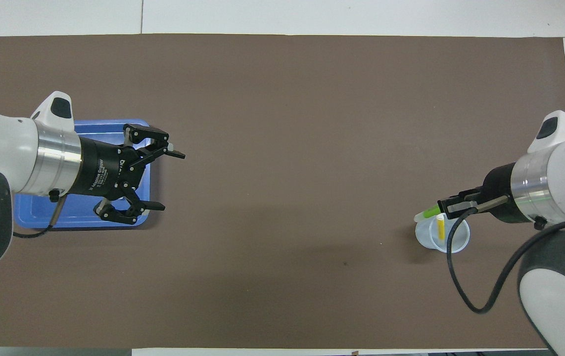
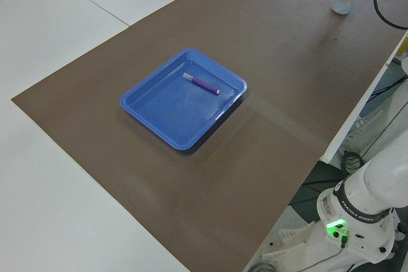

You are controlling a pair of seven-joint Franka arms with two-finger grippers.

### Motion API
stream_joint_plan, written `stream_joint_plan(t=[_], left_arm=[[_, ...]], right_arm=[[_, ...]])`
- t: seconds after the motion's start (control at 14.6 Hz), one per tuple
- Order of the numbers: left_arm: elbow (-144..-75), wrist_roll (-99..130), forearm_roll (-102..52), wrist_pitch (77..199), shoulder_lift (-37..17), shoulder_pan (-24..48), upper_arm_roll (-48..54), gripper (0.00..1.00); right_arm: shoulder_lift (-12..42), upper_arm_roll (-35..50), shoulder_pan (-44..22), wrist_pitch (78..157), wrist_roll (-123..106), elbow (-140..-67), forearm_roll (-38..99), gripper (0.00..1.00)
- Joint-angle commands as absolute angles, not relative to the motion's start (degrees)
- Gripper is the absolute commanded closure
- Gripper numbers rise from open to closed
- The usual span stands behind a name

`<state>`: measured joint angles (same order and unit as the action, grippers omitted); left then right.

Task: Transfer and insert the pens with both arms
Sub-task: 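Lower the green pen into the cup while the left gripper withdraws, then grasp the purple pen with the left gripper while the right gripper rises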

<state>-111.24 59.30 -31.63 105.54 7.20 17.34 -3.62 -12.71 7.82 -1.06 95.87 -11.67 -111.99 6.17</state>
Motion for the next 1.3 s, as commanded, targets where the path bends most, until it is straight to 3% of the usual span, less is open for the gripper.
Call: stream_joint_plan(t=[0.0, 0.48, 0.96, 1.09, 1.23], left_arm=[[-113.03, 45.76, -23.59, 104.41, 8.61, 14.41, -3.25, 0.0], [-116.62, 20.76, -10.02, 111.16, 4.05, 7.3, -3.34, 0.0], [-118.04, 13.71, -1.05, 127.25, -9.03, 6.42, -3.08, 0.0], [-117.25, 13.45, -0.88, 128.84, -11.76, 6.59, -2.9, 0.0], [-115.76, 13.36, -0.88, 128.76, -14.49, 7.64, -2.81, 0.0]], right_arm=[[-13.45, 8.7, 0.96, 98.26, -18.1, -116.62, 2.64, 0.97], [-15.21, 8.61, 2.72, 103.27, -19.51, -125.59, 2.02, 0.95], [-15.99, 8.61, 3.6, 107.48, -19.69, -129.89, 2.02, 0.89], [-16.26, 8.61, 3.78, 108.36, -20.91, -130.6, 2.02, 0.78], [-16.17, 8.61, 3.78, 108.37, -21.18, -130.61, 2.02, 0.38]])
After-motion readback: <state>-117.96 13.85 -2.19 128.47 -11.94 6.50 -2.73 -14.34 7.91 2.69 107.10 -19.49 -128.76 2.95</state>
